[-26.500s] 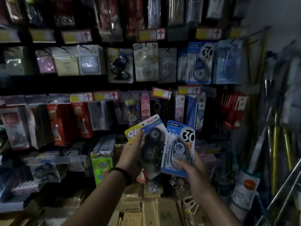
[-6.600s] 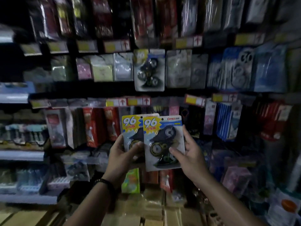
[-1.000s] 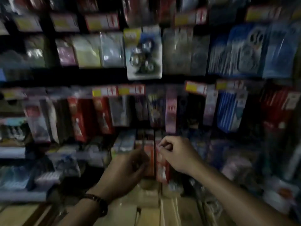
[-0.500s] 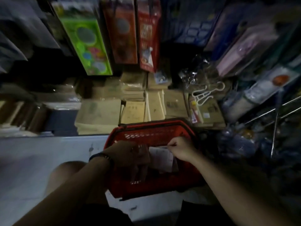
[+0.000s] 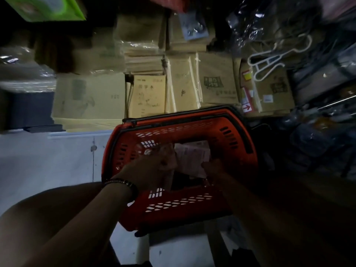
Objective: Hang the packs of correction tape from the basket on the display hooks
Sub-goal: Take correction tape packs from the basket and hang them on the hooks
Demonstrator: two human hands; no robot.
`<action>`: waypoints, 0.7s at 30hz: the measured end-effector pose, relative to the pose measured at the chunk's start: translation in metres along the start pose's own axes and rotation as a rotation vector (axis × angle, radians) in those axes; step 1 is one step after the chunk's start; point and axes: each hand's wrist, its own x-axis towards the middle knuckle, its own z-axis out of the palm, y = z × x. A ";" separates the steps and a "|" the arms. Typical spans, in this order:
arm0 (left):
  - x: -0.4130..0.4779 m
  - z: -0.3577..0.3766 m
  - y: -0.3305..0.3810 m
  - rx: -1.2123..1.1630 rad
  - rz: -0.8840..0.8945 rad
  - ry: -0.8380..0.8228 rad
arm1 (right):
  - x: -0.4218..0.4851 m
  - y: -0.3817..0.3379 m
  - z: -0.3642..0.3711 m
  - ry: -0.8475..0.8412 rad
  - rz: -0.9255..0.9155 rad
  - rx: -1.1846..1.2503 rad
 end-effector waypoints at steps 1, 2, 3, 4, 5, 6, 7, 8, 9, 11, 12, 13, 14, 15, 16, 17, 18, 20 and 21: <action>0.003 -0.003 -0.003 0.000 -0.038 -0.009 | 0.004 0.000 0.004 -0.005 0.021 0.050; 0.010 0.001 -0.012 0.030 -0.082 -0.014 | 0.006 0.001 0.005 -0.010 0.040 0.069; 0.015 0.005 -0.018 0.034 -0.099 -0.019 | 0.004 0.000 0.007 -0.024 0.056 0.094; 0.020 0.006 -0.023 0.124 -0.092 -0.085 | 0.004 0.000 0.010 -0.019 0.073 0.101; 0.029 0.012 -0.034 0.151 -0.054 -0.105 | 0.005 0.000 0.013 -0.018 0.077 0.106; 0.038 0.019 -0.040 0.115 -0.015 -0.112 | 0.004 -0.002 0.016 -0.023 0.078 0.112; 0.039 0.019 -0.037 0.064 -0.007 -0.090 | 0.006 -0.002 0.018 -0.030 0.078 0.104; 0.040 0.022 -0.031 -0.041 -0.069 -0.082 | 0.007 0.000 0.021 -0.037 0.053 0.102; 0.038 0.020 -0.025 -0.058 -0.119 -0.082 | 0.007 0.003 0.026 -0.042 0.039 0.101; 0.038 0.021 -0.021 -0.022 -0.144 -0.061 | -0.003 0.000 0.034 -0.076 0.002 0.110; 0.038 0.022 -0.022 -0.058 -0.152 -0.113 | -0.015 -0.005 0.037 -0.105 -0.038 0.107; 0.037 0.022 -0.021 -0.141 -0.153 -0.126 | -0.026 -0.011 0.039 -0.127 -0.045 0.063; 0.036 0.018 -0.020 -0.154 -0.140 -0.111 | -0.029 -0.011 0.042 -0.131 -0.044 0.014; 0.033 0.016 -0.018 -0.127 -0.124 -0.083 | -0.032 -0.011 0.044 -0.107 -0.057 -0.024; 0.030 0.012 -0.017 -0.058 -0.083 -0.078 | -0.032 -0.009 0.044 -0.072 -0.086 -0.057; 0.027 0.008 -0.014 -0.043 -0.056 -0.063 | -0.038 -0.012 0.043 -0.048 -0.128 -0.075; 0.025 0.005 -0.012 -0.024 -0.024 -0.058 | -0.045 -0.013 0.041 -0.035 -0.177 -0.116; 0.022 0.003 -0.013 0.030 0.047 -0.050 | -0.058 -0.014 0.035 0.005 -0.300 -0.179; 0.022 0.003 -0.012 0.029 0.055 -0.042 | -0.068 -0.016 0.030 0.040 -0.382 -0.177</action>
